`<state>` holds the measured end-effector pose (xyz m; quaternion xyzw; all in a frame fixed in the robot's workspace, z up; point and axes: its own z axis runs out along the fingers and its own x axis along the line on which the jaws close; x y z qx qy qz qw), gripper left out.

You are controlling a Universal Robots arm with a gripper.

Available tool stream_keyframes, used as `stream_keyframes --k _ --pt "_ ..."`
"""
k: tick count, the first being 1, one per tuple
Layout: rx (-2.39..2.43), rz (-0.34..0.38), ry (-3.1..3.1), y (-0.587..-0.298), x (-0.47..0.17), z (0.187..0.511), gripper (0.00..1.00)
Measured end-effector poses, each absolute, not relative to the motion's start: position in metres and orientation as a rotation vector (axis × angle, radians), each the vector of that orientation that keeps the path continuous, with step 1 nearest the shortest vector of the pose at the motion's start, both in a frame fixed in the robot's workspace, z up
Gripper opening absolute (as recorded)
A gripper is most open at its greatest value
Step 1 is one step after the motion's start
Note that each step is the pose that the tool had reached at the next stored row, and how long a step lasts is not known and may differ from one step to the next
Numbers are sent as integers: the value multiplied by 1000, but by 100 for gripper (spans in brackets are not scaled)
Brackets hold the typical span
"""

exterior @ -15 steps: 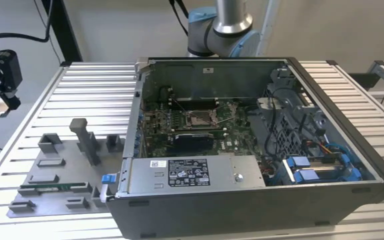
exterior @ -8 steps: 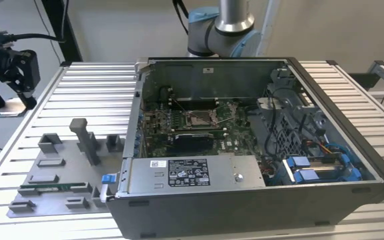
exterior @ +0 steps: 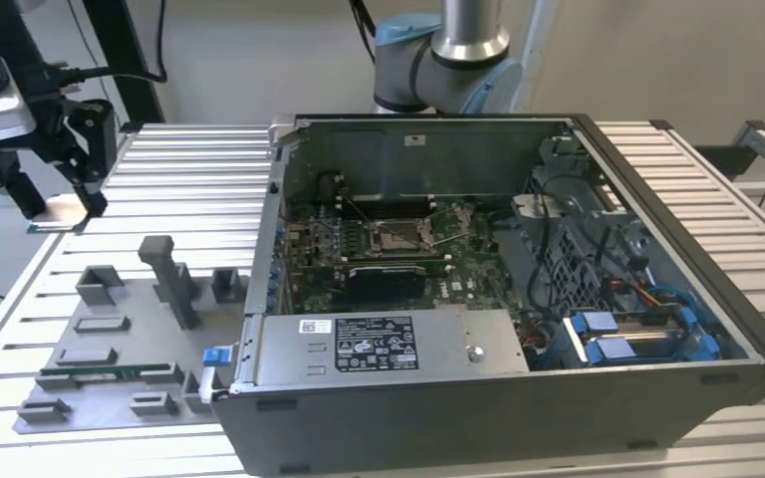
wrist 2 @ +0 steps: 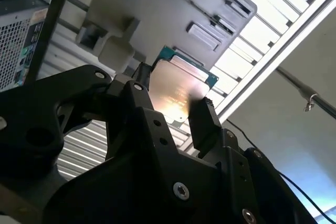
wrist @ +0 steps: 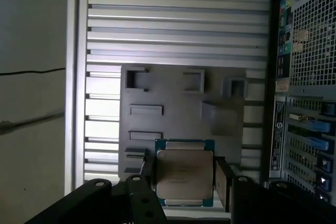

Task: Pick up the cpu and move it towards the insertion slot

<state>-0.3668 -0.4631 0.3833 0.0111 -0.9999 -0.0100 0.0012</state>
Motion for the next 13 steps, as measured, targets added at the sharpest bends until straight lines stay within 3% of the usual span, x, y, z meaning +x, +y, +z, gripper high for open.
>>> stream_keyframes --k 13 --pt "34 -31 -3139 -463 -349 384 0"
